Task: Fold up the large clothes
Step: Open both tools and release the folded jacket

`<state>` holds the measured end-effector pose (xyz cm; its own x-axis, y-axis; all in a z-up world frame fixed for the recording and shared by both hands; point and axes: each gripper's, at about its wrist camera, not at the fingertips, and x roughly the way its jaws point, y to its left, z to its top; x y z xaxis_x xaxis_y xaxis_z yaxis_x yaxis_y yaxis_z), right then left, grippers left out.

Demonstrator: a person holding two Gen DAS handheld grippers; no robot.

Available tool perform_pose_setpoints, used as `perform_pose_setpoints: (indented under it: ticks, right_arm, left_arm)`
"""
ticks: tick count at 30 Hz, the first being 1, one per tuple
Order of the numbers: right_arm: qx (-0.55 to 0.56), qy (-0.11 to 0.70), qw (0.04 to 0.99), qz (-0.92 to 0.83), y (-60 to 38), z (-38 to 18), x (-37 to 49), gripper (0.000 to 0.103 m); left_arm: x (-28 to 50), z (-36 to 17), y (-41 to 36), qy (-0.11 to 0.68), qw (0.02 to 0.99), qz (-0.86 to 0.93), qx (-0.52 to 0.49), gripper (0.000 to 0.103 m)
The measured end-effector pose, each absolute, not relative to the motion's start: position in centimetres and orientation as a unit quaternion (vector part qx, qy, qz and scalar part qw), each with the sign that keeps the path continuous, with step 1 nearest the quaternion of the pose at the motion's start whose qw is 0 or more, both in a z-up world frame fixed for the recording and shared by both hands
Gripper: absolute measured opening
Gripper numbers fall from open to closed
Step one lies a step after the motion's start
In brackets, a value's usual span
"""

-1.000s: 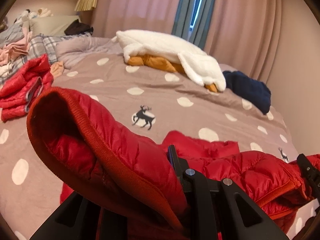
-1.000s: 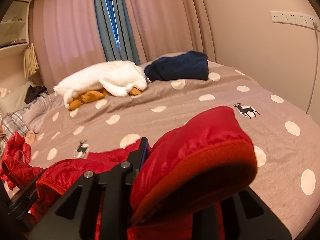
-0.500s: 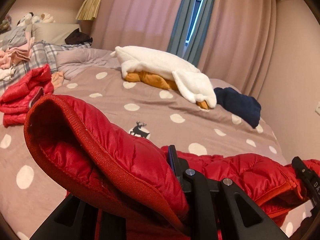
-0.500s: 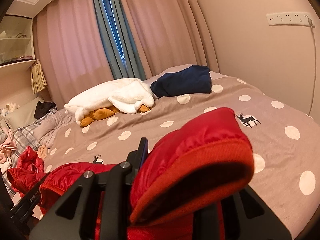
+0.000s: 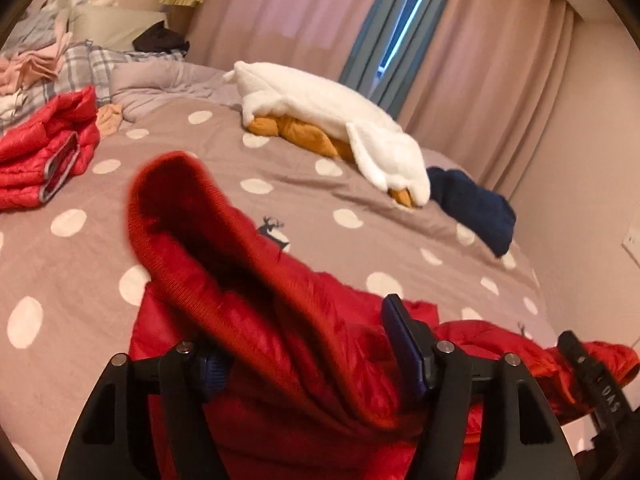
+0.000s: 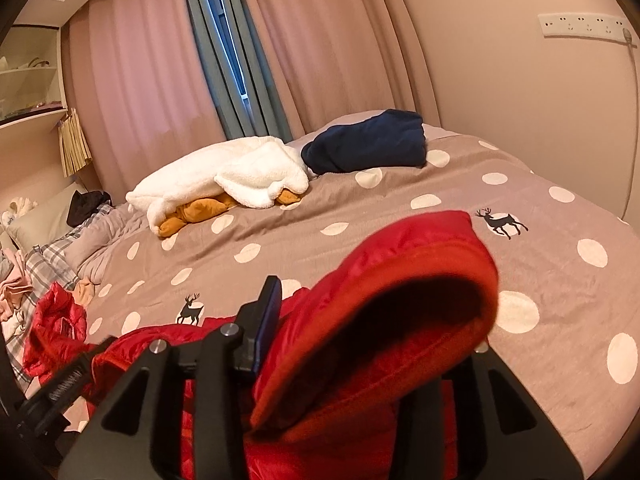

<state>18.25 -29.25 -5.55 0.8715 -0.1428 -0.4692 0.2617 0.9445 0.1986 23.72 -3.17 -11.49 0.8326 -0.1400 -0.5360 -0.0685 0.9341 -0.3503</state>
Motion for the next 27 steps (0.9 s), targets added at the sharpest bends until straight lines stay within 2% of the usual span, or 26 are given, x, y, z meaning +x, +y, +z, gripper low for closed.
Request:
perform_pose_setpoints:
  ticks: [12,14,16,21,24,27]
  right_arm:
    - [0.13,0.235,0.957,-0.106,-29.67,-5.67,18.46,0.04]
    - [0.13,0.235,0.958,-0.105,-29.78,-5.59,18.5,0.046]
    - [0.128,0.231,0.959,-0.103,-29.74,-5.5,18.41,0.058]
    - [0.124,0.22,0.961,-0.109,-29.6,-5.29,18.12,0.079]
    - [0.124,0.216,0.962,-0.109,-29.66,-5.1,17.93,0.084]
    - [0.13,0.214,0.962,-0.108,-29.84,-5.09,17.88,0.088]
  left_arm:
    - [24.43,-11.56,-3.49,0.304,0.938,-0.015,-0.166,0.067]
    - [24.47,-11.53,-3.51,0.305,0.938,-0.015,-0.166,0.068]
    - [24.54,-11.52,-3.56,0.307,0.938,-0.015,-0.162,0.073]
    - [24.35,-11.39,-3.56,0.299,0.94,-0.02,-0.162,0.09]
    - [24.2,-11.22,-3.43,0.293,0.94,-0.03,-0.174,0.099]
    - [24.37,-11.14,-3.64,0.298,0.94,-0.028,-0.165,0.099]
